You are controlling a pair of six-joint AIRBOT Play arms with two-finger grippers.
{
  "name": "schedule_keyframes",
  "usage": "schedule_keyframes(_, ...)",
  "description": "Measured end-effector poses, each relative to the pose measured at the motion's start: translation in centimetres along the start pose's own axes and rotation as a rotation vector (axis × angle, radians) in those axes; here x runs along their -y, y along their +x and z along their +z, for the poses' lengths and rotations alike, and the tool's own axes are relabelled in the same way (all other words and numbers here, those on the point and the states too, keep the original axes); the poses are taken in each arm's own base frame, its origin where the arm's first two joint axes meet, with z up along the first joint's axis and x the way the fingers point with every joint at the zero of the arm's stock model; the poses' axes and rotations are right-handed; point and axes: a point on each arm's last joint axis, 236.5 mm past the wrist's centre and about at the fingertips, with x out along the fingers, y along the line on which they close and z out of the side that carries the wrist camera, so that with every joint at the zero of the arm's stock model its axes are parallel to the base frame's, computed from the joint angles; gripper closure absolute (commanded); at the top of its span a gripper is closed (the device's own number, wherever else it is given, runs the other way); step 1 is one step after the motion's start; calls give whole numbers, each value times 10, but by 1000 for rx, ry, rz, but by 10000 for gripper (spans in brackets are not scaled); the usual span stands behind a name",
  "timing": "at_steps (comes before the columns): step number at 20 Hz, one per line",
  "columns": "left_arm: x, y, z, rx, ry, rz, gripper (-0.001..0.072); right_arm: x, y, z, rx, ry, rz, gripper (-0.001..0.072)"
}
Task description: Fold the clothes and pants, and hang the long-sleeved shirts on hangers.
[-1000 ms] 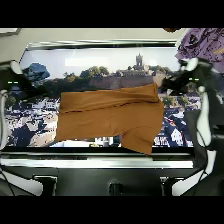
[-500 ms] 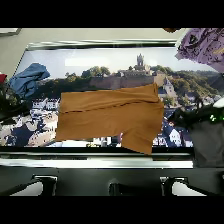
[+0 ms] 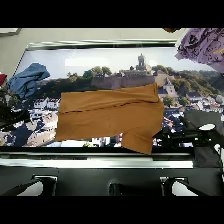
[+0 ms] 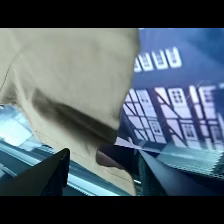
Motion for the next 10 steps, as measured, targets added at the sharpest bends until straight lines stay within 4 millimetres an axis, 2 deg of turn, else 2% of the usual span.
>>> schedule_keyframes(3, 0, 0, 0, 0, 0, 0, 37, -7, 14, -5, 1, 10, 26, 235)
schedule_keyframes(4, 0, 1, -1, -1, 0, 0, 37, -10, 20, -7, -3, 2, 25, 323)
schedule_keyframes(6, 0, 1, -1, -1, 0, 0, 38, -10, 30, -5, 9, -5, -2, 621)
schedule_keyframes(7, 0, 1, -2, -6, 0, 1, 38, -8, 33, -3, 21, -9, -19, 680)
schedule_keyframes(10, 0, 3, -5, -20, -5, -12, 37, -10, 34, 4, 49, -11, -31, 680)
